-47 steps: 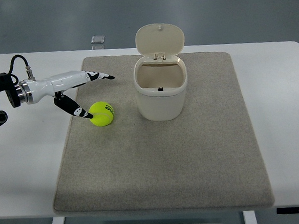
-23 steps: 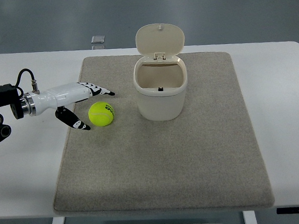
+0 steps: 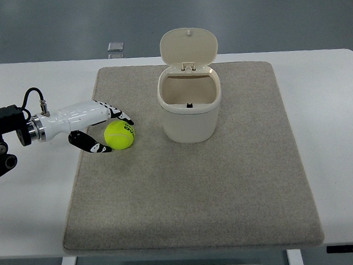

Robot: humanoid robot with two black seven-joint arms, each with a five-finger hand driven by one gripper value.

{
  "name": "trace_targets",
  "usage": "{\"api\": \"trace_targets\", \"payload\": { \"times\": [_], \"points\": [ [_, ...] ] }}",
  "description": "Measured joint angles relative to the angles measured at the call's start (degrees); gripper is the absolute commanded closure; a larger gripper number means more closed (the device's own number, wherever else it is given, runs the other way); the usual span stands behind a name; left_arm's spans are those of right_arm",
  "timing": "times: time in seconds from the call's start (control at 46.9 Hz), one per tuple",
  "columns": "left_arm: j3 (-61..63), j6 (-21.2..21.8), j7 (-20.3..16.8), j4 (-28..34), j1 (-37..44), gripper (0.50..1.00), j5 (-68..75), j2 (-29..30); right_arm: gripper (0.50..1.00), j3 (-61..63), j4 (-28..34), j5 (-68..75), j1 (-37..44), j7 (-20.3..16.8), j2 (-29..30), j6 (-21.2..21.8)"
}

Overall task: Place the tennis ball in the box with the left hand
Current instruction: 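Lower the left hand onto the tennis ball and curl fingers around it, then lift the grasped tennis ball off the mat with the left hand, then carry the ball with the left hand over the open cream bin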

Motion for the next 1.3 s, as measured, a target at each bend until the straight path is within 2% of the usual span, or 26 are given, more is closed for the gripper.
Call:
{"api": "trace_targets", "payload": {
  "times": [0.085, 0.277, 0.299, 0.405, 0.661, 0.725, 0.746, 0.789, 0.874, 1.002, 1.152, 1.301],
  "points": [
    [0.0, 0.0, 0.0, 0.0, 0.0, 0.791, 0.0, 0.0, 0.562, 0.0, 0.0, 0.0, 0.0, 0.0, 0.0, 0.0],
    [0.0, 0.0, 0.0, 0.0, 0.0, 0.801, 0.0, -0.1, 0.562, 0.0, 0.0, 0.0, 0.0, 0.0, 0.0, 0.0],
    [0.0, 0.0, 0.0, 0.0, 0.0, 0.823, 0.0, -0.1, 0.56, 0.0, 0.0, 0.0, 0.0, 0.0, 0.0, 0.0],
    [0.0, 0.0, 0.0, 0.0, 0.0, 0.998, 0.0, 0.0, 0.56, 0.0, 0.0, 0.0, 0.0, 0.0, 0.0, 0.0],
    [-0.7, 1.1, 0.0, 0.0, -0.6, 1.0, -0.1, 0.2, 0.562, 0.0, 0.0, 0.0, 0.0, 0.0, 0.0, 0.0],
    [-1.3, 4.1, 0.0, 0.0, -0.8, 1.0, -0.1, 0.5, 0.562, 0.0, 0.0, 0.0, 0.0, 0.0, 0.0, 0.0],
    [-1.5, 6.9, 0.0, -0.3, -0.9, 1.0, -0.1, 0.7, 0.562, 0.0, 0.0, 0.0, 0.0, 0.0, 0.0, 0.0],
    [-1.6, 8.2, 0.0, -0.5, -0.9, 1.0, -0.1, 0.8, 0.56, 0.0, 0.0, 0.0, 0.0, 0.0, 0.0, 0.0],
    [-1.6, 14.4, 0.0, -1.9, -0.9, 1.0, 1.7, 2.0, 0.562, 0.0, 0.0, 0.0, 0.0, 0.0, 0.0, 0.0],
    [-1.7, 19.1, -0.1, -4.3, -1.1, 1.0, 5.9, 3.5, 0.56, 0.0, 0.0, 0.0, 0.0, 0.0, 0.0, 0.0],
    [-1.8, 20.1, -0.1, -7.9, -4.5, 1.0, 6.6, 4.9, 0.562, 0.0, 0.0, 0.0, 0.0, 0.0, 0.0, 0.0],
    [-1.6, 20.2, -0.1, -8.6, -9.3, 1.0, 9.9, 4.6, 0.562, 0.0, 0.0, 0.0, 0.0, 0.0, 0.0, 0.0]
  ]
}}
